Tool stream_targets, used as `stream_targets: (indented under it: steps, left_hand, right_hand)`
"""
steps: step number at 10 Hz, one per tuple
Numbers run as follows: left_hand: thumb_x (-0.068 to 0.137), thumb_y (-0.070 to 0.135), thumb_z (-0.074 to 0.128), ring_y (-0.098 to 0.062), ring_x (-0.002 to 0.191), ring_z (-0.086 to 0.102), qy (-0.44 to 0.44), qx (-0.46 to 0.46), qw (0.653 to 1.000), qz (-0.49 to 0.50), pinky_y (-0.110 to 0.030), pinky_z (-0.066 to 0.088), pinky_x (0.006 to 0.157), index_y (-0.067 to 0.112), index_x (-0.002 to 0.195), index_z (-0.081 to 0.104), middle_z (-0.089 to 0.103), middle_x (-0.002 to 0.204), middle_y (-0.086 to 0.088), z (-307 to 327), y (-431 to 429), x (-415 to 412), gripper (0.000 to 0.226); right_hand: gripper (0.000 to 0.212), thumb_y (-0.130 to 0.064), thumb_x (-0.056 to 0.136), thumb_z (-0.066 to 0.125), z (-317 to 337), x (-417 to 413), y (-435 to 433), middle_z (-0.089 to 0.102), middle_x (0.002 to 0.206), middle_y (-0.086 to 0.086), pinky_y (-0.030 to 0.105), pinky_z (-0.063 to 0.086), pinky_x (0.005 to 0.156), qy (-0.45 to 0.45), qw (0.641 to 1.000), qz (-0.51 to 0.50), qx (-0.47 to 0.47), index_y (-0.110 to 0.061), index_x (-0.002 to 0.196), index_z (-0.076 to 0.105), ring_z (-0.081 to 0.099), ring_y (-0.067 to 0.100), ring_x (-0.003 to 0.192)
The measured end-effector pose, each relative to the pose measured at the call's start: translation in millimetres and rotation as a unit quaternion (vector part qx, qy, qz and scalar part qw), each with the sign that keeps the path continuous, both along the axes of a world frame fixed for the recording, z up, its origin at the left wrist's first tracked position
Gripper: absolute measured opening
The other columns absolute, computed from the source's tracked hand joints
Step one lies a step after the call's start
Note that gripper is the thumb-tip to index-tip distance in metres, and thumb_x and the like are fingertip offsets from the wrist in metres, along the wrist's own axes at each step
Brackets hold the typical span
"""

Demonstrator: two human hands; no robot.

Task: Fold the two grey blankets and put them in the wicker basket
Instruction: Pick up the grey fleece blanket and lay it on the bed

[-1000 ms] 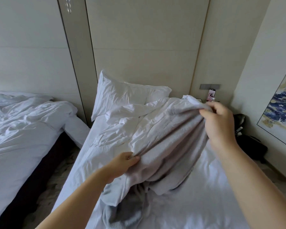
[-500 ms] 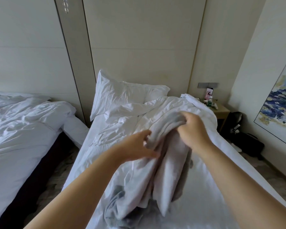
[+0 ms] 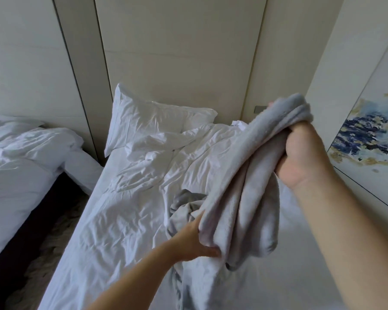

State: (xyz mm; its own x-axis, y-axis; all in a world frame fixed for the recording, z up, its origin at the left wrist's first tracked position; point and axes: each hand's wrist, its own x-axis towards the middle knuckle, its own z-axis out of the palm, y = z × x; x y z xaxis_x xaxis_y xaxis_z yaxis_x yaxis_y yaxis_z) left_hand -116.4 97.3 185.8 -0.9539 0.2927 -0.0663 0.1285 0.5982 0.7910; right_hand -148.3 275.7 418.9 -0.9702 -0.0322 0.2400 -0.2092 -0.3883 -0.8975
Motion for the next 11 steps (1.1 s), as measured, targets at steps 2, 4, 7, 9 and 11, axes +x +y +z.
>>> stream_targets:
  steps: [2, 4, 7, 9, 11]
  left_hand:
    - [0.092, 0.029, 0.058, -0.011, 0.103, 0.056, -0.114, -0.056, 0.991, 0.050, -0.013, 0.043, 0.085, 0.023, 0.103, 0.067, 0.065, 0.106, 0.005, -72, -8, 8, 0.016]
    - [0.092, 0.021, 0.041, -0.026, 0.097, 0.063, -0.164, -0.172, 0.944, 0.229, -0.019, 0.039, 0.063, 0.019, 0.073, 0.058, 0.059, 0.076, 0.003, -109, -72, 20, 0.026]
    - [0.095, 0.034, 0.048, -0.008, 0.060, 0.060, -0.382, -0.095, 0.909, 0.135, -0.020, 0.045, 0.056, 0.016, 0.071, 0.069, 0.066, 0.077, 0.000, -68, -92, 17, 0.037]
    - [0.078, 0.047, 0.066, -0.013, 0.090, 0.057, -0.351, -0.317, 0.881, 0.019, -0.025, 0.046, 0.079, 0.017, 0.109, 0.067, 0.064, 0.101, 0.002, -86, -94, -30, 0.043]
    - [0.074, 0.032, 0.069, -0.030, 0.106, 0.058, -0.177, -0.212, 0.938, 0.209, -0.029, 0.046, 0.088, 0.037, 0.139, 0.041, 0.052, 0.119, -0.007, -148, -76, -101, 0.070]
  right_hand:
    - [0.022, -0.014, 0.093, 0.046, -11, -24, 30, 0.071, 0.089, 0.005, 0.025, 0.056, 0.071, -0.047, 0.989, -0.123, 0.071, -0.018, 0.083, 0.065, 0.068, 0.018, 0.086]
    - [0.041, 0.000, 0.081, 0.049, -68, -36, 66, 0.073, 0.070, -0.012, 0.017, 0.054, 0.061, -0.033, 0.976, -0.138, 0.167, -0.029, 0.070, 0.074, 0.069, 0.001, 0.070]
    - [0.011, -0.021, 0.080, 0.068, -214, -35, 77, 0.062, 0.078, -0.003, 0.023, 0.043, 0.055, -0.219, 0.682, 0.117, 0.688, -0.016, 0.085, 0.059, 0.062, 0.017, 0.076]
    - [0.042, -0.031, 0.087, 0.063, -297, -48, 64, 0.063, 0.117, 0.013, 0.027, 0.045, 0.075, -0.224, 0.305, 0.411, 0.830, -0.006, 0.120, 0.060, 0.060, 0.026, 0.102]
    - [0.026, -0.027, 0.088, 0.057, -358, -125, 19, 0.065, 0.100, 0.014, 0.027, 0.040, 0.068, -0.174, 0.670, 0.076, 0.717, -0.005, 0.100, 0.064, 0.063, 0.032, 0.094]
